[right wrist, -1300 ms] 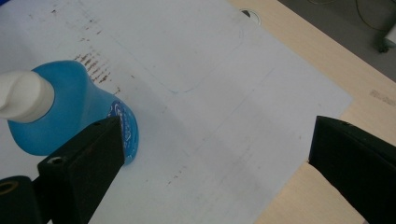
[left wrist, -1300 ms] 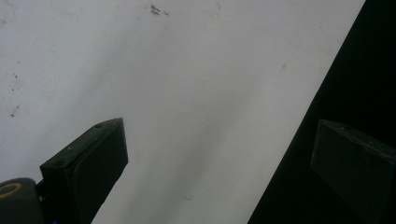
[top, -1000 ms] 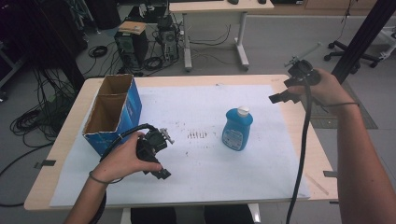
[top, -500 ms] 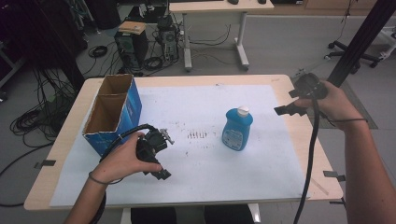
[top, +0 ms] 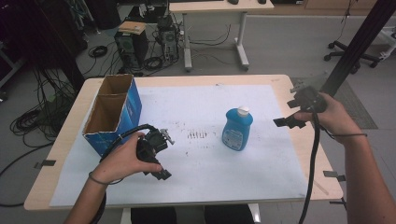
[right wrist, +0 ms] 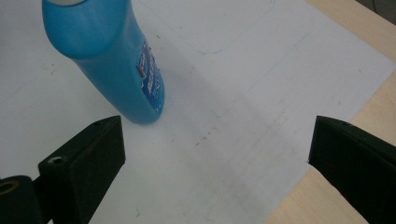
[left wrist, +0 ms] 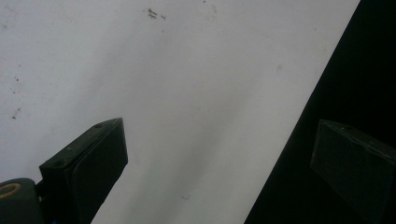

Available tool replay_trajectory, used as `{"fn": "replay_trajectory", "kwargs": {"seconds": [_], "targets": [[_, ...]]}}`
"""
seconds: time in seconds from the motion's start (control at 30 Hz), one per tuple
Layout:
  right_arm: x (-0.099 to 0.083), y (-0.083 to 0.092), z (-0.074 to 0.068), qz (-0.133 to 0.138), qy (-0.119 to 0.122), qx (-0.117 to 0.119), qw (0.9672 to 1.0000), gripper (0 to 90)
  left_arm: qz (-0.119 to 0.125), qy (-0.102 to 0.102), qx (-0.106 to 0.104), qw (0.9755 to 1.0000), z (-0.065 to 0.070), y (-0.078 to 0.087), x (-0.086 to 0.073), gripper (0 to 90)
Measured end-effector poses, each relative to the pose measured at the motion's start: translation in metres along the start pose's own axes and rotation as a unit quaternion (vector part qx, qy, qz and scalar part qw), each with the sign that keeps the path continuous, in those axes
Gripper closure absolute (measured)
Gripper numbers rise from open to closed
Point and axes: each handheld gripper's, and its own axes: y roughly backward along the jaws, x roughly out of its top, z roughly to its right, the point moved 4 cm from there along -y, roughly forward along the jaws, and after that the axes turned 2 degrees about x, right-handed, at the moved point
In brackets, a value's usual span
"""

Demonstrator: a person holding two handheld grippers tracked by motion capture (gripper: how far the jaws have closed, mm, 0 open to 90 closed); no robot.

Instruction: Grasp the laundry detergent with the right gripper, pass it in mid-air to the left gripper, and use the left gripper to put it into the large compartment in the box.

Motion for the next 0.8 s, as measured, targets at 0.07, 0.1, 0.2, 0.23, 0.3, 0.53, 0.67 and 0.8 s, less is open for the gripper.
{"fn": "replay_trajectory", "kwargs": {"seconds": [0.07,0.1,0.2,0.23,0.3,0.53,0.67,0.8], "targets": [[-0.004,-0.003,-0.003,0.002,0.000,0.003,1.0000,3.4,0.000,0.000,-0.001,1.0000,0.000,0.000,0.000,4.0],[-0.006,-0.004,-0.005,0.003,0.001,0.004,1.0000,3.3,0.001,-0.001,0.000,1.0000,0.000,0.001,0.000,4.0],[-0.009,-0.006,-0.010,0.009,0.003,0.009,0.9999,3.3,0.000,-0.001,0.001,1.0000,0.000,0.002,-0.001,4.0],[-0.009,-0.006,-0.010,0.009,0.003,0.009,0.9999,3.3,0.000,-0.001,0.001,1.0000,0.000,0.002,-0.001,4.0],[-0.013,-0.010,-0.015,0.010,0.006,0.011,0.9999,3.3,0.000,-0.001,0.001,1.0000,0.000,0.002,-0.001,4.0],[-0.019,-0.016,-0.022,0.012,0.006,0.019,0.9997,3.3,0.000,-0.002,0.000,1.0000,0.001,0.003,0.000,4.0],[-0.024,-0.020,-0.028,0.016,0.009,0.023,0.9996,3.3,0.000,-0.001,0.002,1.0000,0.001,0.004,0.000,4.0],[-0.027,-0.023,-0.034,0.022,0.012,0.027,0.9993,3.3,0.001,-0.001,0.001,1.0000,0.001,0.004,0.000,4.0]]}}
